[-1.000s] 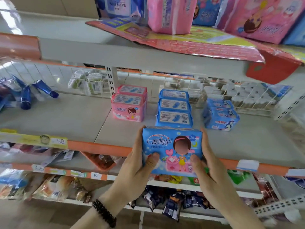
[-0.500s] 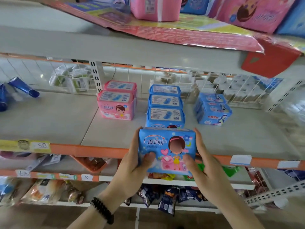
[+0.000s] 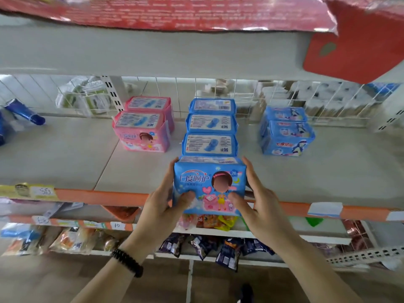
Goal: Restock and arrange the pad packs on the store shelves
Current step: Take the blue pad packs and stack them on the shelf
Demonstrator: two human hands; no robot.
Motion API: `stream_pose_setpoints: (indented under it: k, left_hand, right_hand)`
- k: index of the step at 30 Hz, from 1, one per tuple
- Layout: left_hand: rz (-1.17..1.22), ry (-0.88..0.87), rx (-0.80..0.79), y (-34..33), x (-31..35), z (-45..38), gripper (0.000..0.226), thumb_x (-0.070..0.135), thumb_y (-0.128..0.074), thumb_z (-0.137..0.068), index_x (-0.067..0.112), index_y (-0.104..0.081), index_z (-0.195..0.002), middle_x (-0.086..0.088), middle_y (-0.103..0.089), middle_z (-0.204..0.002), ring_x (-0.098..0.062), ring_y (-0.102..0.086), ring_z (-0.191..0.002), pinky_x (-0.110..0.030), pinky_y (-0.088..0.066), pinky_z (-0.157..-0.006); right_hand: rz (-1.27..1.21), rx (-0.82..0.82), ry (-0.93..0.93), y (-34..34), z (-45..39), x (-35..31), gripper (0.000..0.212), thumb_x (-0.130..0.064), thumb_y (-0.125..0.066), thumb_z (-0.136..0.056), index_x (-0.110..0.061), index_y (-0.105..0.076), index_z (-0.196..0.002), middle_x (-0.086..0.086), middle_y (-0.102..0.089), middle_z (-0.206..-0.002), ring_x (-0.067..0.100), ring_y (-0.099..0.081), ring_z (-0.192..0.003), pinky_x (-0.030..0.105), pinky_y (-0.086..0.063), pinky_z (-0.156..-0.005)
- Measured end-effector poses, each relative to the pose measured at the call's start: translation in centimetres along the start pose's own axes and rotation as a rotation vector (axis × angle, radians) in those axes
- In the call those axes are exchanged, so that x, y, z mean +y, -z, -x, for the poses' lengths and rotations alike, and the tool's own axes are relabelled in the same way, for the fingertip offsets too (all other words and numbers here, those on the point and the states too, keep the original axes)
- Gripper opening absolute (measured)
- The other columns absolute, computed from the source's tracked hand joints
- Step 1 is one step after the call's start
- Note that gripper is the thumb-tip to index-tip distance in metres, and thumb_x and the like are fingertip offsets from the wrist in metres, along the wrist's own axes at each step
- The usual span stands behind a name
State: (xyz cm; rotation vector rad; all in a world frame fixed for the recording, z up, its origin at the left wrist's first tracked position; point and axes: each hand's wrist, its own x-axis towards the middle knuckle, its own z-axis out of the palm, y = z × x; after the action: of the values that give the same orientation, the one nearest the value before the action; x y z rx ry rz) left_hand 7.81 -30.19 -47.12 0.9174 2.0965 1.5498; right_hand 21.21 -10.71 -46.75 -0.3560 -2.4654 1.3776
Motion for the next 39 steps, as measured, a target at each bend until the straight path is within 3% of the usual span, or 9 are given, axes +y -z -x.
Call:
stream_pose_setpoints:
  k: [6, 11, 14, 18, 23, 27, 31, 35, 39]
  left_hand:
    - [-0.074, 0.031, 0.012, 0.2, -1.1, -1.4, 0.08, 0.014, -0.064, -0.096, 0.042, -0.018, -0.155, 0.025, -0.064, -0.125, -0.005, -0.064, -0.117, -0.043, -0.058, -0.094]
    - [-0.097, 0.061, 0.008, 0.4, -1.8, -2.7, 0.092, 0.006, -0.068, -0.092, 0.052, -0.014, -0.15, 0.029, -0.06, -0.129, -0.001, -0.06, -0.121, -0.047, -0.051, -0.104]
    - [-0.098, 0.077, 0.0, 0.4, -2.3, -3.0, 0.097, 0.004, -0.07, -0.09, 0.046, -0.011, -0.154, 0.031, -0.056, -0.131, 0.003, -0.058, -0.122, -0.047, -0.047, -0.109]
    - [-0.117, 0.08, -0.001, 0.3, -3.3, -3.5, 0.101, 0.004, -0.07, -0.089, 0.043, -0.007, -0.157, 0.033, -0.056, -0.129, 0.003, -0.058, -0.122, -0.047, -0.05, -0.106]
    - [-0.199, 0.066, -0.008, 0.6, -4.2, -4.3, 0.107, 0.013, -0.074, -0.088, 0.068, -0.003, -0.146, 0.048, -0.052, -0.121, -0.007, -0.058, -0.125, -0.054, -0.052, -0.101]
    - [-0.251, 0.071, -0.01, 0.4, -4.8, -4.3, 0.104, 0.017, -0.075, -0.088, 0.065, -0.003, -0.145, 0.045, -0.052, -0.118, 0.001, -0.061, -0.113, -0.044, -0.055, -0.099]
    - [-0.301, 0.048, -0.008, 0.0, -5.2, -4.1, 0.101, 0.018, -0.075, -0.088, 0.052, -0.002, -0.149, 0.027, -0.056, -0.123, 0.005, -0.057, -0.111, -0.033, -0.05, -0.1]
    - [-0.299, 0.034, -0.011, 0.4, -5.1, -4.1, 0.104, 0.017, -0.077, -0.086, 0.058, -0.004, -0.148, 0.035, -0.052, -0.123, 0.01, -0.056, -0.113, -0.038, -0.051, -0.1]
    - [-0.321, 0.025, -0.042, 0.5, -4.4, -4.1, 0.102, 0.021, -0.077, -0.087, 0.046, -0.004, -0.155, 0.02, -0.053, -0.128, 0.001, -0.055, -0.116, -0.032, -0.052, -0.097]
  right_hand:
    - [0.014, 0.036, 0.011, -0.4, -1.4, 1.1, 0.075, -0.039, -0.056, -0.095, -0.053, -0.003, -0.146, -0.013, -0.054, -0.138, -0.007, -0.056, -0.117, 0.007, -0.047, -0.093]
    - [0.065, 0.072, 0.012, -1.0, -2.8, 2.5, 0.082, -0.035, -0.063, -0.092, -0.05, -0.006, -0.148, -0.013, -0.055, -0.136, -0.001, -0.058, -0.116, -0.001, -0.036, -0.095]
    - [0.063, 0.083, 0.0, -1.2, -2.9, 3.4, 0.091, -0.025, -0.069, -0.09, -0.04, -0.006, -0.153, -0.014, -0.053, -0.137, -0.016, -0.05, -0.119, 0.0, -0.036, -0.097]
    - [0.04, 0.103, -0.008, -1.6, -3.0, 4.5, 0.089, -0.019, -0.071, -0.089, -0.03, -0.012, -0.154, -0.03, -0.049, -0.128, -0.027, -0.048, -0.11, -0.003, -0.038, -0.091]
    - [0.06, 0.118, 0.001, -2.0, -3.5, 5.1, 0.087, -0.015, -0.069, -0.091, -0.027, -0.013, -0.156, -0.008, -0.057, -0.137, -0.021, -0.047, -0.12, 0.007, -0.044, -0.095]
    - [0.084, 0.107, 0.007, -2.5, -3.7, 5.6, 0.086, -0.007, -0.07, -0.089, -0.018, -0.017, -0.156, -0.005, -0.057, -0.135, -0.024, -0.048, -0.116, 0.006, -0.046, -0.091]
    - [0.102, 0.107, -0.02, -2.8, -3.7, 5.9, 0.085, -0.013, -0.07, -0.089, -0.018, -0.02, -0.157, -0.006, -0.063, -0.129, -0.021, -0.055, -0.108, 0.005, -0.047, -0.09]
    - [0.071, 0.097, -0.023, -2.2, -3.6, 5.5, 0.094, -0.029, -0.075, -0.087, -0.026, -0.013, -0.158, -0.017, -0.055, -0.137, -0.007, -0.051, -0.126, 0.024, -0.046, -0.105]
    - [0.116, 0.069, 0.018, -1.6, -3.6, 4.4, 0.1, -0.055, -0.066, -0.081, -0.024, -0.01, -0.157, -0.02, -0.05, -0.138, -0.015, -0.043, -0.127, 0.01, -0.037, -0.106]
